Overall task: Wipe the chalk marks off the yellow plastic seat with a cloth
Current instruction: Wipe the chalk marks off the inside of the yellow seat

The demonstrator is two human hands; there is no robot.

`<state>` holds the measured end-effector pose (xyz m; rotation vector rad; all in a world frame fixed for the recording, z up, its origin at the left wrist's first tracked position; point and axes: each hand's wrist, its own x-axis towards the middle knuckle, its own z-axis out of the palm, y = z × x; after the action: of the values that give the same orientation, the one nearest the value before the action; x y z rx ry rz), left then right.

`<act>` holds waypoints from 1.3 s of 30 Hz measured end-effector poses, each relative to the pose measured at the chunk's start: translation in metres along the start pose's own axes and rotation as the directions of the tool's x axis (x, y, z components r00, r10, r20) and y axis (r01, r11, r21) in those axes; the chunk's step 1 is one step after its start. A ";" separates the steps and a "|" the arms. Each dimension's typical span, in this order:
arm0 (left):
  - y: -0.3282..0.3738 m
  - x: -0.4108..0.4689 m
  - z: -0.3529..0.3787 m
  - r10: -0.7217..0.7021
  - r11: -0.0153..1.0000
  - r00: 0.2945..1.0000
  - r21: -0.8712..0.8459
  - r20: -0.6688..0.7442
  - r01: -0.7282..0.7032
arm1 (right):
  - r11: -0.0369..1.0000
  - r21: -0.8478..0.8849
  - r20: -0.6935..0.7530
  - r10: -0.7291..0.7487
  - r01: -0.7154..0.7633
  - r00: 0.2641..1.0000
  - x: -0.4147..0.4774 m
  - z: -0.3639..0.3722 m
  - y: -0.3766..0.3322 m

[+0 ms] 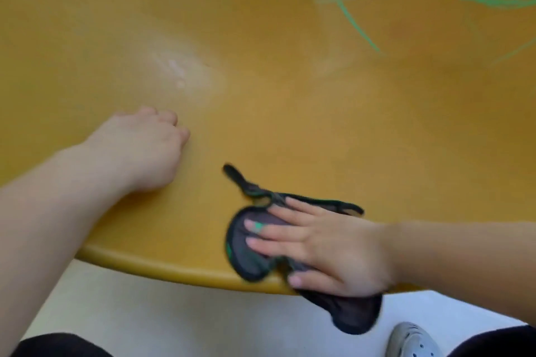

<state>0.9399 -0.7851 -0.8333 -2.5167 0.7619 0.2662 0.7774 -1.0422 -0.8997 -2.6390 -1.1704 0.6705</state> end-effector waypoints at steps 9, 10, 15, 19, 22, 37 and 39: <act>-0.018 -0.022 0.011 0.005 0.996 0.995 -0.083 -0.099 -0.013 | 0.518 -0.056 -0.146 0.841 -0.854 0.520 0.008 -0.038 0.143; -0.019 -0.023 0.013 0.009 0.997 0.995 -0.076 -0.101 -0.016 | 0.506 0.005 -0.180 0.849 -0.862 0.497 0.031 -0.041 0.136; -0.023 -0.023 0.016 0.010 0.995 0.989 -0.101 -0.149 -0.025 | 0.878 0.030 -0.233 0.470 -0.477 0.851 0.097 -0.019 0.023; -0.027 -0.020 0.017 -0.012 0.993 0.985 -0.117 -0.175 -0.009 | 0.998 0.010 -0.105 -0.054 0.056 0.993 0.040 -0.002 -0.058; -0.024 -0.019 0.017 -0.011 0.992 0.984 -0.129 -0.176 -0.012 | 0.995 -0.051 -0.030 -0.082 0.081 0.996 -0.004 0.003 -0.027; -0.024 -0.018 0.016 -0.017 0.992 0.985 -0.123 -0.172 -0.004 | 0.992 -0.087 -0.077 0.087 -0.093 0.993 0.061 -0.012 -0.061; -0.024 -0.017 0.016 -0.020 0.992 0.987 -0.126 -0.159 0.000 | 0.978 -0.208 -0.058 -0.008 -0.004 0.998 0.035 -0.005 -0.055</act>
<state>0.9384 -0.7512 -0.8322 -2.6852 0.8173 0.1127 0.7637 -0.9788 -0.8887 -2.8053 -1.2908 0.4911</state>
